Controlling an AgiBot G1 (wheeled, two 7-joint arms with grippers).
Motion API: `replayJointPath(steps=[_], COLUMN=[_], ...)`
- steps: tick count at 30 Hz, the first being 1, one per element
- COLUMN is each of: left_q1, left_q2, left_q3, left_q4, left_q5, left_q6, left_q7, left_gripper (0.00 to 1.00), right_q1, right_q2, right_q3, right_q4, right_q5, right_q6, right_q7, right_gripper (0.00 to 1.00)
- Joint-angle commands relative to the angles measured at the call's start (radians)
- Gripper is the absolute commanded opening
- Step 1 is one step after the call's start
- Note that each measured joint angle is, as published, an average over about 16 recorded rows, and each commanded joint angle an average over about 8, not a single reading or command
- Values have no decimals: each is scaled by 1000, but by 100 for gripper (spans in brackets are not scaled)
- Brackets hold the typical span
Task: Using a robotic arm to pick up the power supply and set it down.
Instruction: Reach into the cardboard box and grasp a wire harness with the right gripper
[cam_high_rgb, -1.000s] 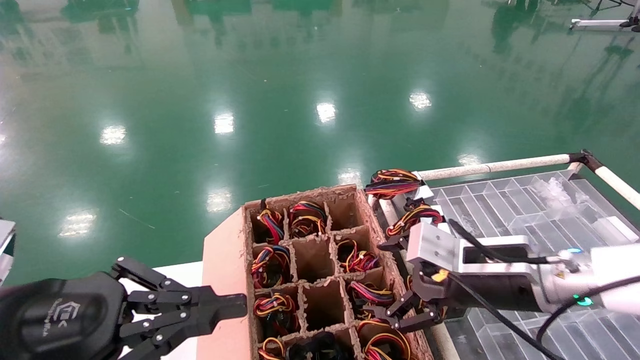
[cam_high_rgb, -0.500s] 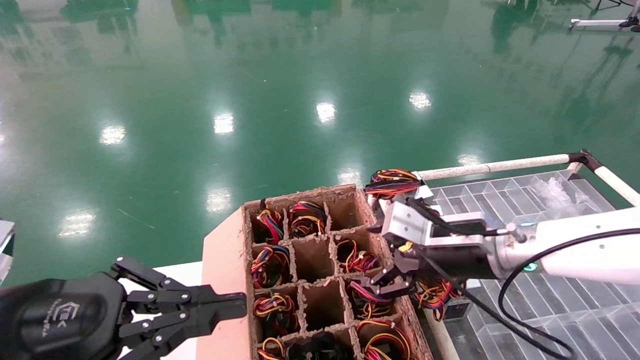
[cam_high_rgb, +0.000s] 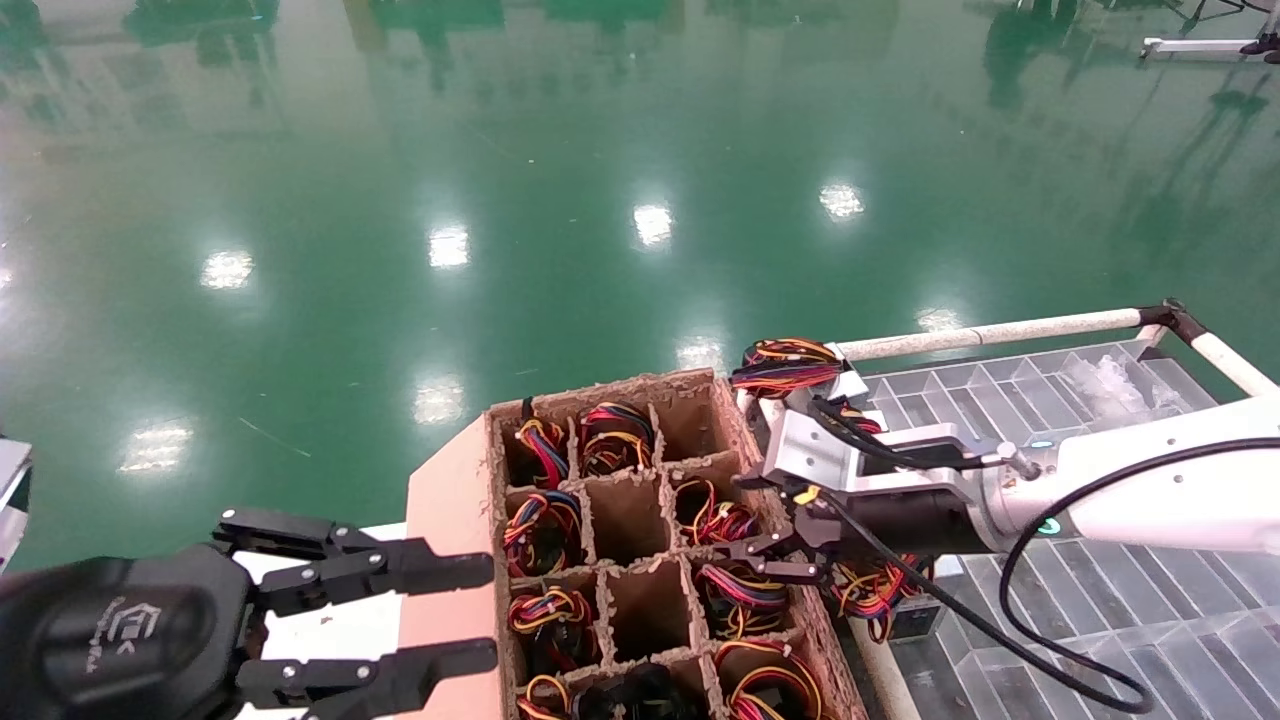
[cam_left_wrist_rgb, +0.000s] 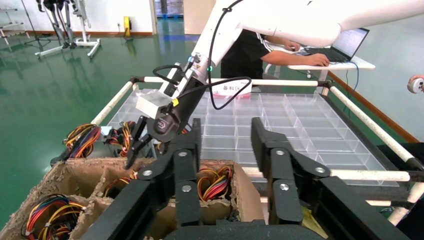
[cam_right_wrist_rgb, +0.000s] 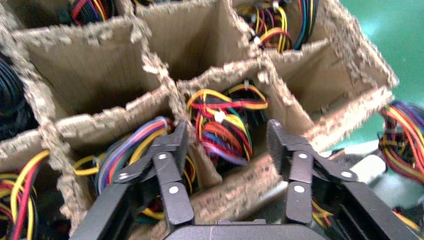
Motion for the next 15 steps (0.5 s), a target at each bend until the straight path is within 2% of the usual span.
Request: replayJointPath(steps=[1, 15], left_q1=[0, 0], left_q2=[0, 0], left_q3=[0, 0], left_q4=[0, 0], left_q5=[0, 0], left_q6=[0, 0], left_q7=[0, 0], left_gripper=[100, 100], right_q1=[1, -6], right_q2=[2, 7], right_q3=[-3, -3], right_q4=[-4, 17], right_q5=[-6, -7], right_q6=[-1, -1], right_q7=[4, 27], right_gripper=[0, 0])
